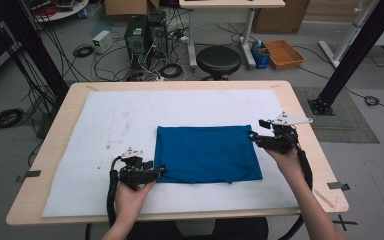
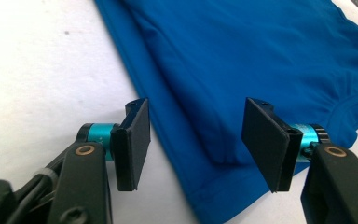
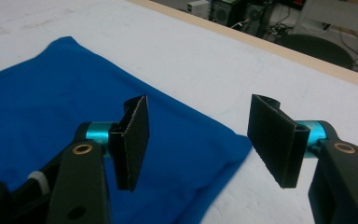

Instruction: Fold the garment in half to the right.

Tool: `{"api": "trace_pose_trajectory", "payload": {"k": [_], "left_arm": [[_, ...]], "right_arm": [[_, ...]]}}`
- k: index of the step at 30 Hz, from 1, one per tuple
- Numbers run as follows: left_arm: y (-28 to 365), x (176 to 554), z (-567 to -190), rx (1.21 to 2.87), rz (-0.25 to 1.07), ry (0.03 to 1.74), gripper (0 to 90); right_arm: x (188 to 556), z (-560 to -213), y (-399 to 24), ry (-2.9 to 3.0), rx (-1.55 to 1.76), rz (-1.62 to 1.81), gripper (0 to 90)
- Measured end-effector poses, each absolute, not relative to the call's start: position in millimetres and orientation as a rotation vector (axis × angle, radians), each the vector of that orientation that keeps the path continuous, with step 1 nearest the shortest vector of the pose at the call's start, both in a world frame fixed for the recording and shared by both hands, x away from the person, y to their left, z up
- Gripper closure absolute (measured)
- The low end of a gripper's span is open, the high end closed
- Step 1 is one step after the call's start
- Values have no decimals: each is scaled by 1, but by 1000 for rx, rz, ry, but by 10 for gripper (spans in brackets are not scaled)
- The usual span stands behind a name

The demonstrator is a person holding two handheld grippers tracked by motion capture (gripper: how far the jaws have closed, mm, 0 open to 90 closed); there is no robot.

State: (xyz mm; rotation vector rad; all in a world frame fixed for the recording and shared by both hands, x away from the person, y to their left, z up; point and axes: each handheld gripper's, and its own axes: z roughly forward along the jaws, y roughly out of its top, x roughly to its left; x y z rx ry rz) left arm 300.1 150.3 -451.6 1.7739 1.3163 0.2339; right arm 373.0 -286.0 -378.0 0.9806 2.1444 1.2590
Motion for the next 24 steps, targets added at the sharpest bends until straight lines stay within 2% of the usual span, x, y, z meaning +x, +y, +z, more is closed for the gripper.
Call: {"api": "trace_pose_trajectory", "payload": {"k": [3,12,24], "left_arm": [[145,299,-452,1781,249,1310,497],[142,298,-452,1793,304,1339,621],[136,295,-452,1826,392,1326,670]], "right_arm": [[377,-375,-272,2162,945,1262,392],[403,-367,-212,2247,880,1281,407],[442,-382,-116,2376,896,1308,473]]}}
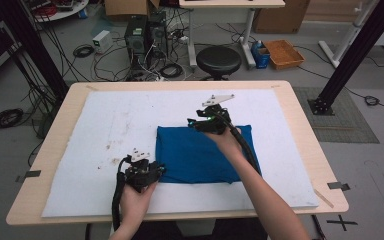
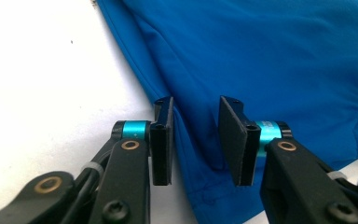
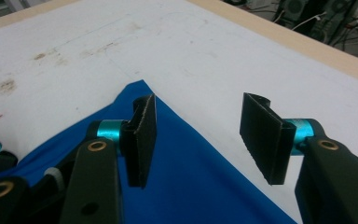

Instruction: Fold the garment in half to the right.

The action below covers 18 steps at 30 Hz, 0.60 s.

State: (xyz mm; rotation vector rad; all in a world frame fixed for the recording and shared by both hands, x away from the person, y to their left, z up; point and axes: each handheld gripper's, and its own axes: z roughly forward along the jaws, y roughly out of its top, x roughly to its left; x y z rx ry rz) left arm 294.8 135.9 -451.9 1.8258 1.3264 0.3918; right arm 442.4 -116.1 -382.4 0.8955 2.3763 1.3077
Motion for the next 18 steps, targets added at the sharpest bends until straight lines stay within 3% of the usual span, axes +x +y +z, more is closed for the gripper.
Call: {"api": "trace_pose_trajectory", "payload": {"k": [18], "left_arm": [[132,292,-452,1848,439,1318,723]], "right_arm": [[481,-422,-13,2516,972,1225,585]]}}
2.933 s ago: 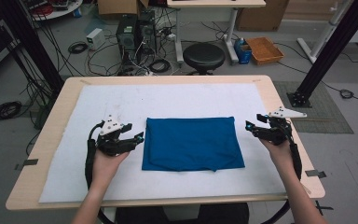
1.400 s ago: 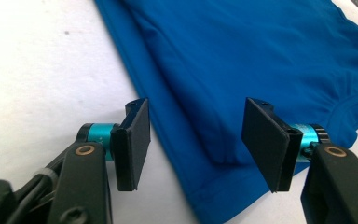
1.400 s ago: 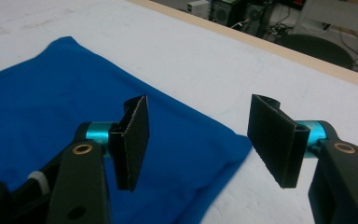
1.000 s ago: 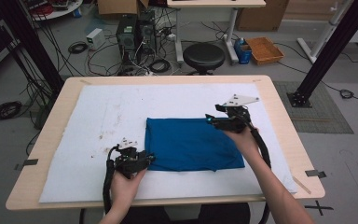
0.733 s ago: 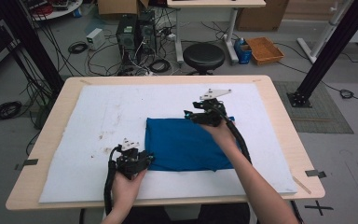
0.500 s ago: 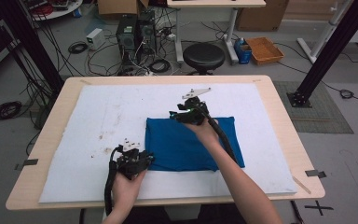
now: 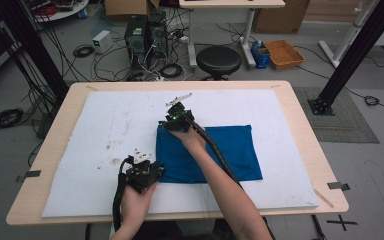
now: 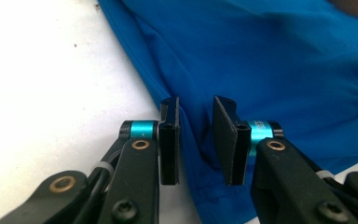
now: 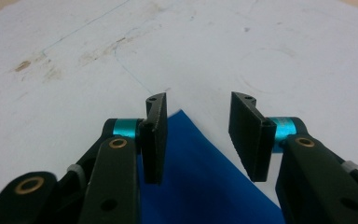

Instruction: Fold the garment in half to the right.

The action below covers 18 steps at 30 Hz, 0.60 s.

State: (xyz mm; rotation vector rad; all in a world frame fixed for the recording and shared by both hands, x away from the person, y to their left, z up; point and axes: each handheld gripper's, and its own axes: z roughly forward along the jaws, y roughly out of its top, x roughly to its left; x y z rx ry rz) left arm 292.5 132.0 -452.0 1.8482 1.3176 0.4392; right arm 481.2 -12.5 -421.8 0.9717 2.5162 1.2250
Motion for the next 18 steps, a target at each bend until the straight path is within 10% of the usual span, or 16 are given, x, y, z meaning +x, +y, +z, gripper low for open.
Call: {"api": "trace_pose_trajectory", "payload": {"k": [18], "left_arm": [[133,291,-452,1846,442,1315,802]], "right_arm": [[487,-436,20,2564,879,1061,874]]}}
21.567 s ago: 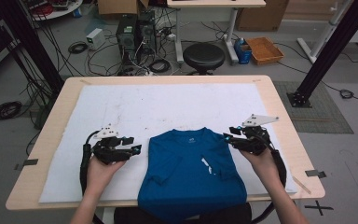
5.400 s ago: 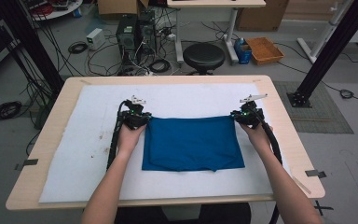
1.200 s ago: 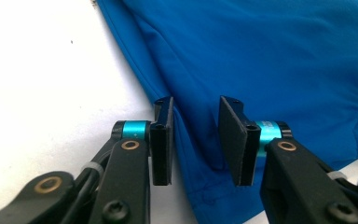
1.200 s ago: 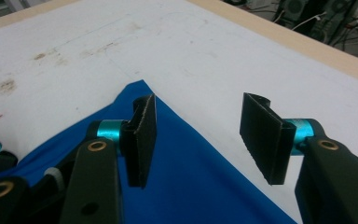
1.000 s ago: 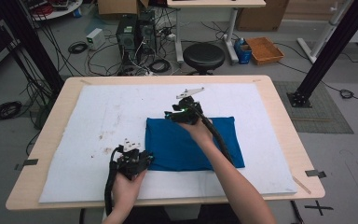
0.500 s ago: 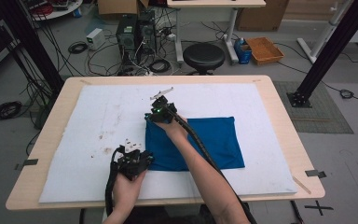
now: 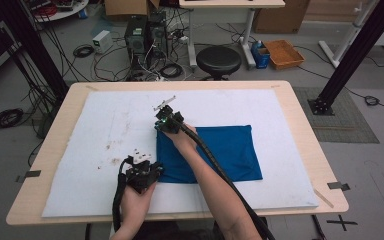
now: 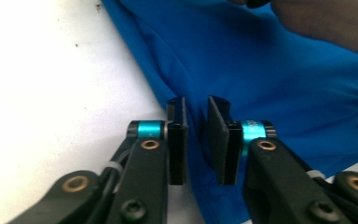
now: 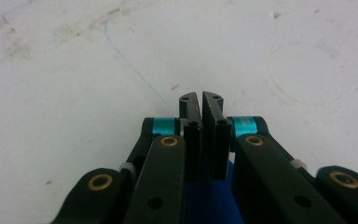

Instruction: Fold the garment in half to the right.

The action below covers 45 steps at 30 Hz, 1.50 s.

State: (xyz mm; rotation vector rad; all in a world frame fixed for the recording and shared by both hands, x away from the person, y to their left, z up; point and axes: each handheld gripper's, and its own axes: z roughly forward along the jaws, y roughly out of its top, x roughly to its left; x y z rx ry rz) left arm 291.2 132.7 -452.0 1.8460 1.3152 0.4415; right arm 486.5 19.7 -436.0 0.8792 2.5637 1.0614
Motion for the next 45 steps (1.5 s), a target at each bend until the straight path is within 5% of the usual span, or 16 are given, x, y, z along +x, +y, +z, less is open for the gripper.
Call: {"api": "trace_pose_trajectory", "payload": {"k": [17,27,45], "left_arm": [[113,283,-418,1820,454,1177,854],[45,297,-404,1861,352,1035,854],[-83,327,-412,1936,198,881,853]], "right_arm": [[473,-376,-38,2512,822,1279,871],[477,-353,-123,2492,882,1304,872],[480,-359,-243,2443,1040,1133,873]]}}
